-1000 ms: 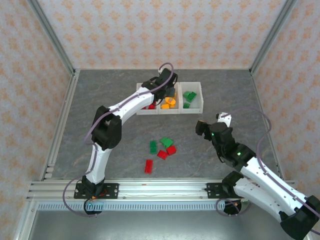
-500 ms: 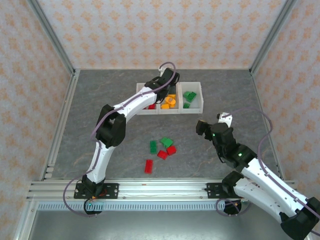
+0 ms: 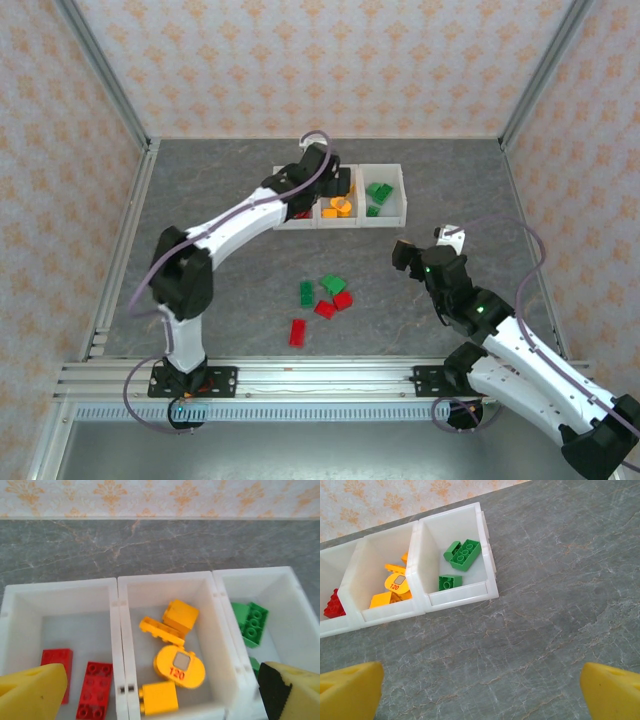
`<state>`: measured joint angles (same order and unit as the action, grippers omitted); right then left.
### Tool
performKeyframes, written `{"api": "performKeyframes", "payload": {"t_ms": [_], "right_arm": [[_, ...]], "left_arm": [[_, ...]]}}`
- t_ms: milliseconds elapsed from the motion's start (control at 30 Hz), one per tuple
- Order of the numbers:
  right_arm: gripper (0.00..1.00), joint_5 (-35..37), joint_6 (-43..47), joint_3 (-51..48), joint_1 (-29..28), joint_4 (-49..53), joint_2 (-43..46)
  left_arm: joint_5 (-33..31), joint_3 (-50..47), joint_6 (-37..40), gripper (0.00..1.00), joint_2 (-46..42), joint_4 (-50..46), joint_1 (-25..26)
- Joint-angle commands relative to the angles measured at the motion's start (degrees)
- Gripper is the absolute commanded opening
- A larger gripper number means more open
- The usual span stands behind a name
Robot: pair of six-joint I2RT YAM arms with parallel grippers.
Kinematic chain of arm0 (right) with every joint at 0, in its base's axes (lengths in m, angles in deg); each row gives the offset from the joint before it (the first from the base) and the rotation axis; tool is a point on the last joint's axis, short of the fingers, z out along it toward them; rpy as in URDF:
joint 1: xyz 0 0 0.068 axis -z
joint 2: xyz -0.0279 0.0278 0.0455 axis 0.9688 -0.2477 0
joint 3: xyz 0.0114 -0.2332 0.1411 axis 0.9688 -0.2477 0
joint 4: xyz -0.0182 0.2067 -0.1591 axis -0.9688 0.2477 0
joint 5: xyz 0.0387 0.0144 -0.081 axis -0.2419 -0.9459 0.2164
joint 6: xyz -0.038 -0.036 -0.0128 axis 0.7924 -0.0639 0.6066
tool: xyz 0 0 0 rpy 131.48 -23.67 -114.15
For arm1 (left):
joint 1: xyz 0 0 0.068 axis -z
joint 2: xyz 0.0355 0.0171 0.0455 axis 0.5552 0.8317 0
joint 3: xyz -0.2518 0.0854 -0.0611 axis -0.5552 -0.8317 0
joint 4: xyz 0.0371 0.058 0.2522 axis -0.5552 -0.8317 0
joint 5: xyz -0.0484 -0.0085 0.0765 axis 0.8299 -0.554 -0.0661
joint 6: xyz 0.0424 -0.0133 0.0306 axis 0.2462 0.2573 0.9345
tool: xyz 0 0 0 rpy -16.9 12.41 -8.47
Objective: Sort the legos into containers by color
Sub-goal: Place the lego in the container, then pick up the lego from the middle-left of the table.
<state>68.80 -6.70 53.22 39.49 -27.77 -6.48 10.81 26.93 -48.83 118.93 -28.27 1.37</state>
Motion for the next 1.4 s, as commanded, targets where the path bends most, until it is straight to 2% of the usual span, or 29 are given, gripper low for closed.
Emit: {"api": "performKeyframes", "payload": {"t_ms": [0, 200, 333, 500, 600, 733, 1033, 1367], "right_arm": [[1.00, 2.5, -0.4, -0.1, 0.4, 0.8, 1.8], [1.00, 2.1, -0.2, -0.2, 0.4, 0.6, 1.3], [1.00, 1.7, -0.3, -0.3, 0.4, 0.5, 1.0], [1.00, 1.3, -0.2, -0.4, 0.4, 0.5, 0.8], [1.00, 1.5, -0.3, -0.4, 0.4, 0.5, 0.7], [1.00, 3.3, -0.9, -0.1, 0.4, 1.1, 1.2], [1.00, 3.4, -1.0, -0.3, 0.3, 1.1, 1.4], [1.00, 3.5, -1.1, -0.4, 0.4, 1.0, 1.9]], "left_arm": [[1.1, -9.5, 0.4, 0.99, -7.4, 3.6, 1.8], [1.1, -24.8, -1.9, 0.99, -18.3, 4.2, 6.2], [1.1, -29.9, -5.1, 0.99, -21.0, 1.3, 9.6], [0.2, -35.3, -13.3, 0.99, -21.5, -2.4, 13.3], [-0.4, -37.2, -17.4, 0.91, -20.7, -5.7, 14.8], [0.2, -39.2, -19.1, 0.86, -20.1, -6.7, 15.9], [3.4, -39.4, -18.3, 0.77, -17.5, -4.2, 16.2], [2.3, -40.8, -20.6, 0.68, -16.2, -4.4, 16.7]]}}
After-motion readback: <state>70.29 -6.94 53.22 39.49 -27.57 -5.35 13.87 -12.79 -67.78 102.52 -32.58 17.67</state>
